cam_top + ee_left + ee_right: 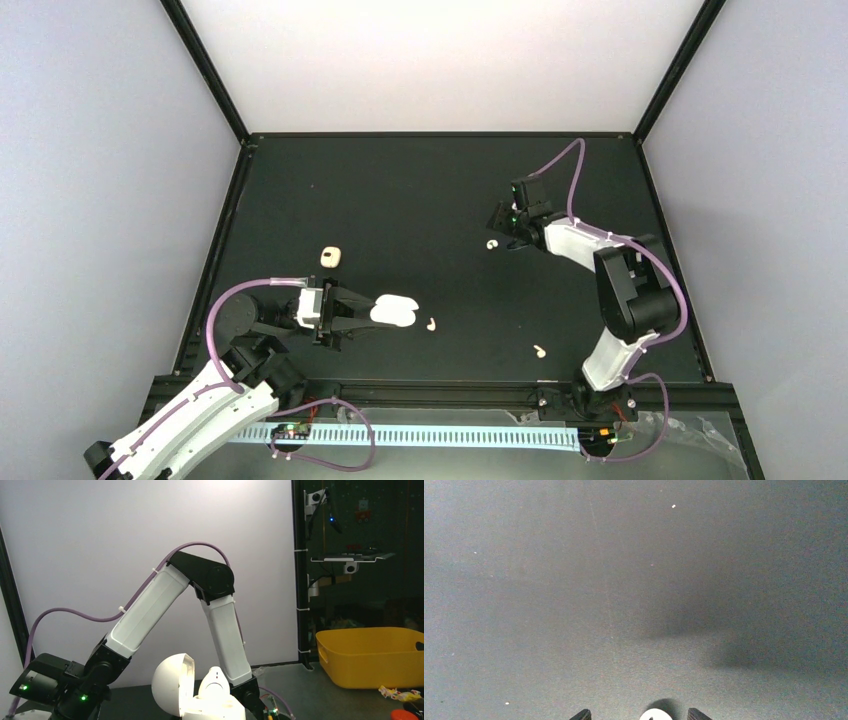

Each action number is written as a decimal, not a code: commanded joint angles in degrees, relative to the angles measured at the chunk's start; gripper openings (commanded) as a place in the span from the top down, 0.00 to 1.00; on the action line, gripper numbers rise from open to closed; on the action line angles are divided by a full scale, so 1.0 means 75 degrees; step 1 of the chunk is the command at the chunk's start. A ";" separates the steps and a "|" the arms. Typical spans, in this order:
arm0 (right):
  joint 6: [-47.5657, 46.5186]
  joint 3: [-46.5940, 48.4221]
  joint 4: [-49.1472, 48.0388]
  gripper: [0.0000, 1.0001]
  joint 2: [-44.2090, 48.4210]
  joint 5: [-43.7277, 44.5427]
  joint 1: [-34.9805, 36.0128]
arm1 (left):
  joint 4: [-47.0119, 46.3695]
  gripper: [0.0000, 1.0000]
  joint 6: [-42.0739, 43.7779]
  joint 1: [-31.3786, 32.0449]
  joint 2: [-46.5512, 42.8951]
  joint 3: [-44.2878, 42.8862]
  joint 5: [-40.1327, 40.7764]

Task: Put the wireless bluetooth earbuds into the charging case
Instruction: Pick up the earbud from the center of the board.

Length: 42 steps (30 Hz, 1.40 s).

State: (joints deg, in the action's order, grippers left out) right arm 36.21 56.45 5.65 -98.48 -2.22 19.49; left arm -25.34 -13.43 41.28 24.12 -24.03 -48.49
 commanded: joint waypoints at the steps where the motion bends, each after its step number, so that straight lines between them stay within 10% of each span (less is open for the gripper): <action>1: -0.0126 0.0225 0.0050 0.51 -0.0470 -0.0143 -0.0043 | -0.0005 0.98 0.0162 0.0016 -0.0034 -0.0042 -0.0107; 42: 0.0145 -0.0437 0.0172 0.53 -0.0007 -0.1790 0.0575 | -0.0037 0.99 0.0104 0.0016 -0.0164 -0.0042 -0.0179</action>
State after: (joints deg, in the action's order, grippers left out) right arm 37.45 53.60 5.91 -101.21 -14.35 23.27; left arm -25.30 -13.43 41.28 23.57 -24.03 -49.10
